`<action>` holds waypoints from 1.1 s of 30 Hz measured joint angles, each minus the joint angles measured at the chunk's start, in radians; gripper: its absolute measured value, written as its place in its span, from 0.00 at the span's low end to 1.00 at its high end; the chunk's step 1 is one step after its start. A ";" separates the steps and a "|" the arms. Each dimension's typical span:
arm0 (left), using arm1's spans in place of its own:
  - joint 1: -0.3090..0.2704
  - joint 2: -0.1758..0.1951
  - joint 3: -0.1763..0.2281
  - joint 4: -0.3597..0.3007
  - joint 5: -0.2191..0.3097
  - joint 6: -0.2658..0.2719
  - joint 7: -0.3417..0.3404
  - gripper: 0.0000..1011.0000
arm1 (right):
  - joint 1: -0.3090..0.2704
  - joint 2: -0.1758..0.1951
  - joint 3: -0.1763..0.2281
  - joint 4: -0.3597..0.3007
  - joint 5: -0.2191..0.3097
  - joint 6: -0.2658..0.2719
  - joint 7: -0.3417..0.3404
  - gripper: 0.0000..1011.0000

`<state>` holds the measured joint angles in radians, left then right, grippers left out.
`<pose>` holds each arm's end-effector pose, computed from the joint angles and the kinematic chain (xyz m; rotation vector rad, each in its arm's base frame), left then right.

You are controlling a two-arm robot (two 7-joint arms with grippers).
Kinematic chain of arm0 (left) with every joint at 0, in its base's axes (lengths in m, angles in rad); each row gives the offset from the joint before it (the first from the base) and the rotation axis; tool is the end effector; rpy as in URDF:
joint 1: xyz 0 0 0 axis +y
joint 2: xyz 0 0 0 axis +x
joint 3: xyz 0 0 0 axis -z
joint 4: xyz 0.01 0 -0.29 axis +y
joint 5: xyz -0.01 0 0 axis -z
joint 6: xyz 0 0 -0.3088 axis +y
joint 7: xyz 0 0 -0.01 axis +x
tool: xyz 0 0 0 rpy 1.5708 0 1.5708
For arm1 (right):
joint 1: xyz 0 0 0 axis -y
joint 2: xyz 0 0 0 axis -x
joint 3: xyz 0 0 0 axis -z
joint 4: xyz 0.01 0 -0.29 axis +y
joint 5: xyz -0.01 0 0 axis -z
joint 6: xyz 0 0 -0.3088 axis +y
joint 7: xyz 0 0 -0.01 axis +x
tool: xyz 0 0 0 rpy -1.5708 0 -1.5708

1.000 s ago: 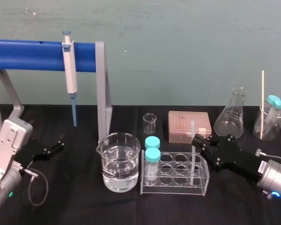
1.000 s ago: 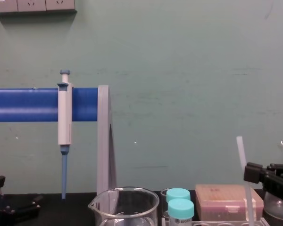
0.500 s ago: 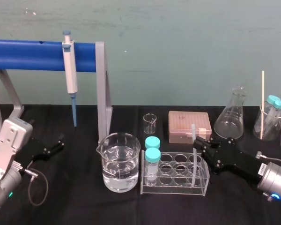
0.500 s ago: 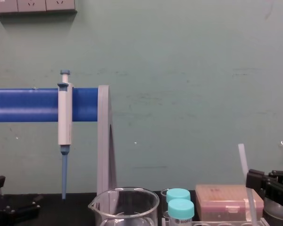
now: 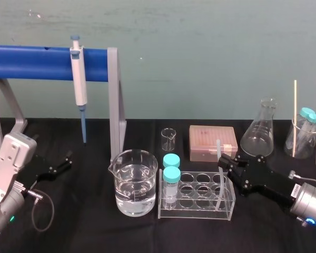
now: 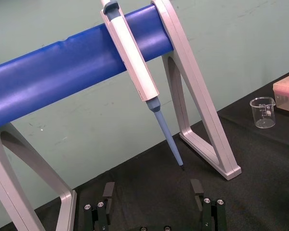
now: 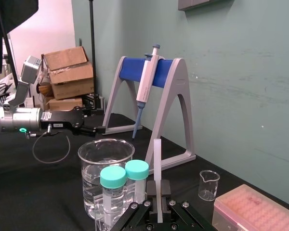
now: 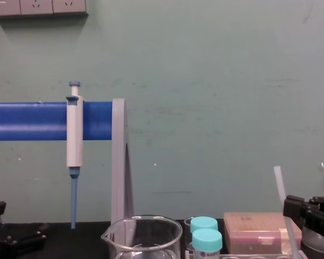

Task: Pick up the stirring rod with one hand, then place it down.

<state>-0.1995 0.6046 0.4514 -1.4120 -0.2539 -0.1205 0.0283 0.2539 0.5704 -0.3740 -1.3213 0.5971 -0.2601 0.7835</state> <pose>0.3581 0.0826 -0.3023 0.3044 -0.2850 1.2480 0.3809 -0.1069 -0.2921 0.0212 -0.1032 -0.6132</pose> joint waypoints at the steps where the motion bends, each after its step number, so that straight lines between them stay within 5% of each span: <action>1: 0.000 0.000 0.000 0.000 0.000 0.000 0.000 0.99 | 0.000 0.000 0.000 0.000 0.000 0.000 0.000 0.05; 5: 0.000 0.000 0.000 0.000 0.000 0.000 0.000 0.99 | 0.000 0.000 0.000 0.000 0.000 0.002 0.000 0.08; 27: 0.000 0.000 0.000 0.000 0.000 0.000 0.000 0.99 | 0.000 0.000 0.000 -0.001 0.002 0.003 0.000 0.78; 30: 0.000 0.000 0.000 0.000 0.000 0.000 0.000 0.99 | -0.013 -0.004 0.023 -0.024 -0.010 0.013 -0.072 0.85; 33: 0.000 0.000 0.000 0.000 0.000 0.000 0.000 0.99 | -0.046 -0.018 0.075 -0.062 -0.058 0.029 -0.232 0.93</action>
<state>-0.1995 0.6047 0.4514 -1.4120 -0.2539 -0.1205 0.0283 0.2083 0.5529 -0.2988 -1.3831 0.5393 -0.2311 0.5516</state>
